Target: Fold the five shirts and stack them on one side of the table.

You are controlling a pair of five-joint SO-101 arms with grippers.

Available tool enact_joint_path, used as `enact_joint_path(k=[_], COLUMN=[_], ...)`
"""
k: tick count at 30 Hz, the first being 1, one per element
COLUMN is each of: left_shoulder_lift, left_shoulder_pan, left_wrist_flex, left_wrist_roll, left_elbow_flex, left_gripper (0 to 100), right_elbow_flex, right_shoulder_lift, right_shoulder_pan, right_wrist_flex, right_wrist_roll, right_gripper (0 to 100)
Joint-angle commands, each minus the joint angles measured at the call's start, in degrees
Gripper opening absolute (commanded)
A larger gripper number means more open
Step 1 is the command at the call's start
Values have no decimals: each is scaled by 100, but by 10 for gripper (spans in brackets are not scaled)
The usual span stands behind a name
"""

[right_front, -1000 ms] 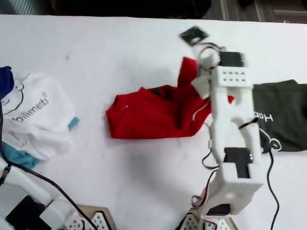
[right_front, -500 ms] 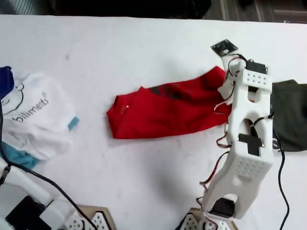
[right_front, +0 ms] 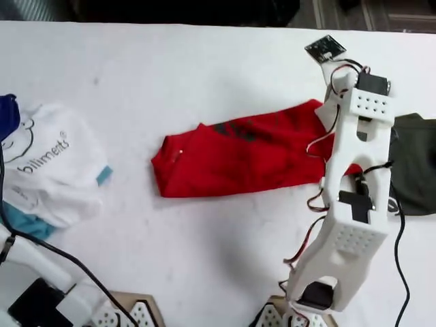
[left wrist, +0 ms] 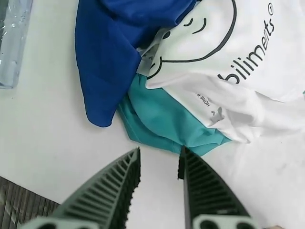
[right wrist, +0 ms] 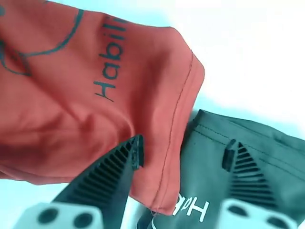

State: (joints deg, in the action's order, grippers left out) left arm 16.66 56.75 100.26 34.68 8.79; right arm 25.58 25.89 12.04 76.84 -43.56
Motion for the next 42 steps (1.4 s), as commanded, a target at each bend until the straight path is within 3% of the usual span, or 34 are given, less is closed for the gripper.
enact_joint_path(k=[1, 11, 19, 39, 42], left_shoulder_lift=[171, 154, 154, 189, 189], left_shoulder_pan=[-22, -31, -48, -40, -40], left_wrist_flex=[9, -35, -35, -9, -9], left_wrist_roll=[-18, -9, -9, 0, 0], left_elbow_flex=[141, 141, 141, 149, 149], left_gripper=[151, 151, 151, 151, 151], right_elbow_flex=[79, 1336, 1890, 2884, 2892], right_shoulder_lift=[-75, 1103, 2079, 3029, 3134], right_shoulder_pan=[-48, -84, -444, -189, -145], right_wrist_flex=[4, 22, 356, 593, 593], right_wrist_roll=[-9, 668, 703, 712, 712], right_gripper=[265, 265, 262, 261, 212])
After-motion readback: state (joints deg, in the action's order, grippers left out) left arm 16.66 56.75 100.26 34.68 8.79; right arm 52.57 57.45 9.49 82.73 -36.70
